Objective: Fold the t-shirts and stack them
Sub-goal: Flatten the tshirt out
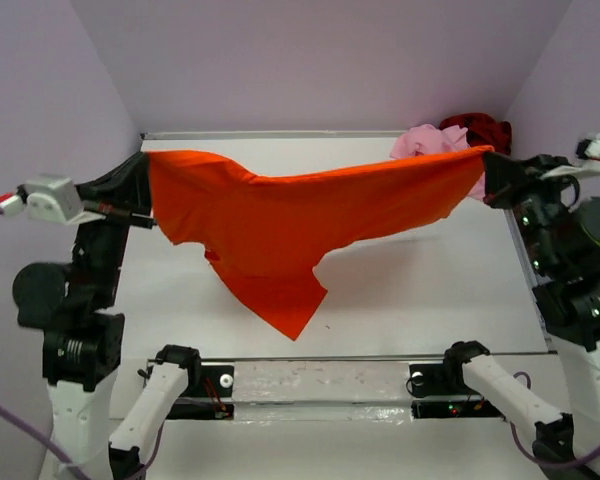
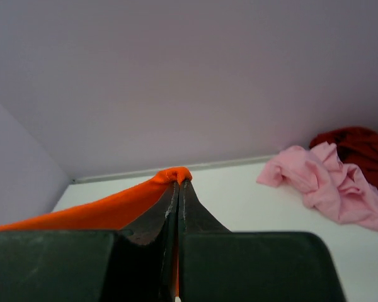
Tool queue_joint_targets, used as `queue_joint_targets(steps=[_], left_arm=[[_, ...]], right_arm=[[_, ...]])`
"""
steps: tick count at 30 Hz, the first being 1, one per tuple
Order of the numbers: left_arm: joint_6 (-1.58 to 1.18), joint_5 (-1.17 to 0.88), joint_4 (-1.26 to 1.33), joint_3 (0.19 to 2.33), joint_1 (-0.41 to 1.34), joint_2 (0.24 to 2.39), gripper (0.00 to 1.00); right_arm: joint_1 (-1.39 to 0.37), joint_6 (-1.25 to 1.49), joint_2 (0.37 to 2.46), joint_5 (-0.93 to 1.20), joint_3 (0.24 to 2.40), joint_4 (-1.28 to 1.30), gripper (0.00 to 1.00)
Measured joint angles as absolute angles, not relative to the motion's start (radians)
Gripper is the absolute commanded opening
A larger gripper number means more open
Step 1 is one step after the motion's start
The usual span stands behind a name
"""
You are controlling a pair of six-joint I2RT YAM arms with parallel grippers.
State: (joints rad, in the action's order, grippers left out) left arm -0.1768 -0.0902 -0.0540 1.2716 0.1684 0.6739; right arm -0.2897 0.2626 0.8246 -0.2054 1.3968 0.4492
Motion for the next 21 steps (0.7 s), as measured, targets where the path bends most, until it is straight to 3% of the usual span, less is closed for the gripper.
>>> queue_joint_targets(steps=[5,11,21], left_arm=[[-0.173,-0.091,-0.102,1.325,0.181,0.548,0.00],[-0.216,-0.105,-0.115,1.343,0.182,0.539,0.00],[-0.207,-0.096,-0.147,1.880,0.191,0.974,0.00]], right_arm=[[-0.290,0.250,0.700,-0.117,1.511,0.511,0.00],[-0.290,0.250,0.738,-0.082,1.728,0.600,0.00],[-0.290,0.257,0.907,-0.089,1.731,0.603,0.00]])
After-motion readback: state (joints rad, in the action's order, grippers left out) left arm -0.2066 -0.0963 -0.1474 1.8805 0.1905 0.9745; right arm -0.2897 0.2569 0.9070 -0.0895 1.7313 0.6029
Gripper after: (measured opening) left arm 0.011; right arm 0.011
